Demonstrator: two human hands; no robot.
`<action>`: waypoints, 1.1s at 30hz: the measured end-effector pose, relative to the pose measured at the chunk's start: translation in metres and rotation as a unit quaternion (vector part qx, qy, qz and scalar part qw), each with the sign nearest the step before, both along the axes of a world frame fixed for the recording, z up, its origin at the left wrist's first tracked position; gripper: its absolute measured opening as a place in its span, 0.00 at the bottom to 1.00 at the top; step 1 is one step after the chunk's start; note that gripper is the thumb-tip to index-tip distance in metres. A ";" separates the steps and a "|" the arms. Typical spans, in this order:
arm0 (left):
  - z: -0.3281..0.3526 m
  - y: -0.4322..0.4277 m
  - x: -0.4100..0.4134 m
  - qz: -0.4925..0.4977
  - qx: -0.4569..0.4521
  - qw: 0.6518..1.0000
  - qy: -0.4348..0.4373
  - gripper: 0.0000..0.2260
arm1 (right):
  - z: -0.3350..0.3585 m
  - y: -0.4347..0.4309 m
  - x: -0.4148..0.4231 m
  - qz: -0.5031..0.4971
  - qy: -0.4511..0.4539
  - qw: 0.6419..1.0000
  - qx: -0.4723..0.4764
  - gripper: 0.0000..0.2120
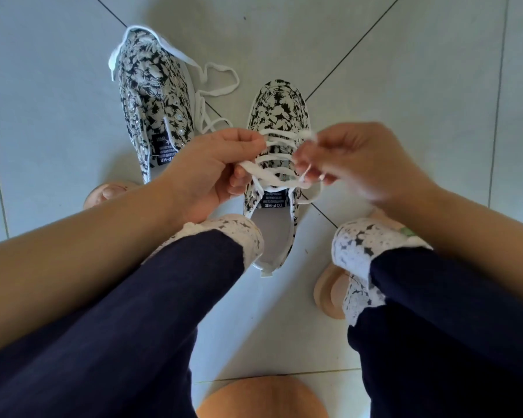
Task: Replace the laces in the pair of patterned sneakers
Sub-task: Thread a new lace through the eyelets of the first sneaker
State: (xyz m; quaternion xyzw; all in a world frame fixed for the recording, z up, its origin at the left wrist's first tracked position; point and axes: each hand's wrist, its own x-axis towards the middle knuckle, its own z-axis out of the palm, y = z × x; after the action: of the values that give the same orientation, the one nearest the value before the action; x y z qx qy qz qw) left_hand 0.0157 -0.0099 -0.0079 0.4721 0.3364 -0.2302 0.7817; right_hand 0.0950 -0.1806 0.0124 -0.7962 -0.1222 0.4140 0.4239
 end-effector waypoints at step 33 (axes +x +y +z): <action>0.004 0.014 0.002 -0.289 0.288 0.910 -0.077 0.11 | -0.004 -0.010 0.015 0.193 0.044 0.973 -0.114 0.06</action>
State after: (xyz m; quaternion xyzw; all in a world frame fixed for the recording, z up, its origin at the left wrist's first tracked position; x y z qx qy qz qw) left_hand 0.0173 0.0044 -0.0037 0.7694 0.1757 -0.3018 0.5349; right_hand 0.1100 -0.1902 0.0080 -0.7813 -0.2071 0.5342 0.2475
